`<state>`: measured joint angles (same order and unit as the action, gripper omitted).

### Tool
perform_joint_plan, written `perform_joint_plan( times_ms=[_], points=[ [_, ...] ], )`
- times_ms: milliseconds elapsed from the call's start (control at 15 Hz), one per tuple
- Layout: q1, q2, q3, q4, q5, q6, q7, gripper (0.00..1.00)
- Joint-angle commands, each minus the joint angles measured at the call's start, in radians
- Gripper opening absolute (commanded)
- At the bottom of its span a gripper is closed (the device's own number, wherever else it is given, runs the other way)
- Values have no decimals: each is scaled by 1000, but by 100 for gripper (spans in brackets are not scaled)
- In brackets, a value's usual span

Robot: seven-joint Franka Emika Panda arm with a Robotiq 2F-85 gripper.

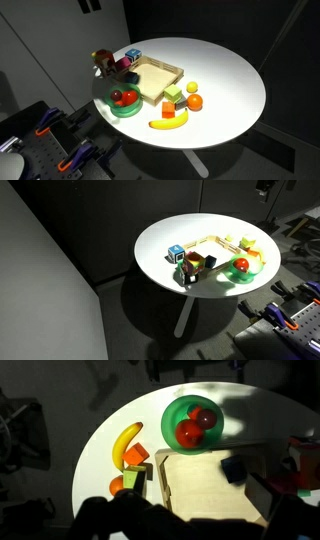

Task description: Shift the orange and white cube-shaped toy to the tray

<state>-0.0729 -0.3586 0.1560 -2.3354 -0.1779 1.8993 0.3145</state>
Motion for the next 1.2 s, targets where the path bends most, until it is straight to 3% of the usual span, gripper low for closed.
perform_joint_plan(
  times_ms=[0, 533, 1133],
  points=[
    [24, 1, -21, 2, -7, -3, 6, 100],
    [46, 50, -1, 48, -8, -19, 47, 100],
    [140, 213, 41, 123, -11, 33, 88, 100]
  ],
)
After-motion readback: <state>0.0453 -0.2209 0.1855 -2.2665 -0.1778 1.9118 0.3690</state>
